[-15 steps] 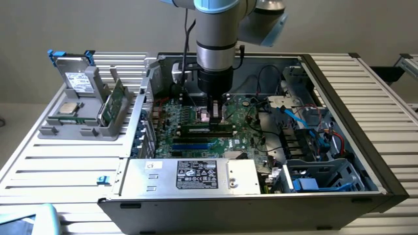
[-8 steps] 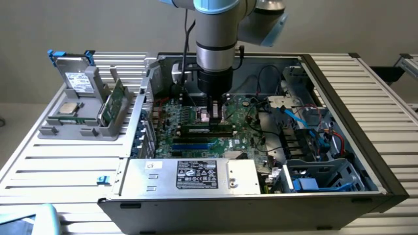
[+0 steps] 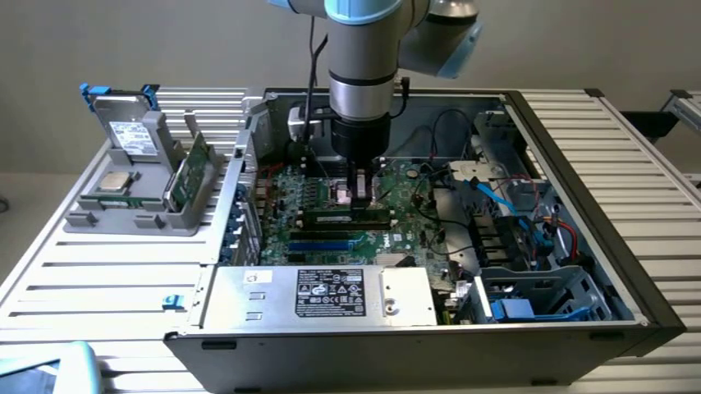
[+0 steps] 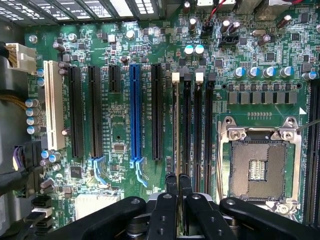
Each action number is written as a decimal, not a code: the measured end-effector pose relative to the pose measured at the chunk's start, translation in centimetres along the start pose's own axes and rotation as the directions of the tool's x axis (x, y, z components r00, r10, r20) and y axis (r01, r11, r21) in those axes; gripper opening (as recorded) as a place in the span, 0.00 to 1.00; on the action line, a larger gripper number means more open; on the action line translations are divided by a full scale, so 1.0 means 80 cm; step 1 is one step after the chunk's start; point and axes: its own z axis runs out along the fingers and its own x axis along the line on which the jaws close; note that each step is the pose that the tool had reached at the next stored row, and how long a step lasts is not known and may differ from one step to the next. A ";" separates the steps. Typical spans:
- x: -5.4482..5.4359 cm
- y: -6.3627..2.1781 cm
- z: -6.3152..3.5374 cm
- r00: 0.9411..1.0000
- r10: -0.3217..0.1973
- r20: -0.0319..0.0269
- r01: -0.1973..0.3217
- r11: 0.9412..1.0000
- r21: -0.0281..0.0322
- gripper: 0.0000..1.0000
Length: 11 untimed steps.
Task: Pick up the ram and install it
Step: 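Insert the ram into the slot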
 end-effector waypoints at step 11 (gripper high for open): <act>0.000 0.000 0.003 1.000 0.000 0.000 0.000 1.000 0.000 0.13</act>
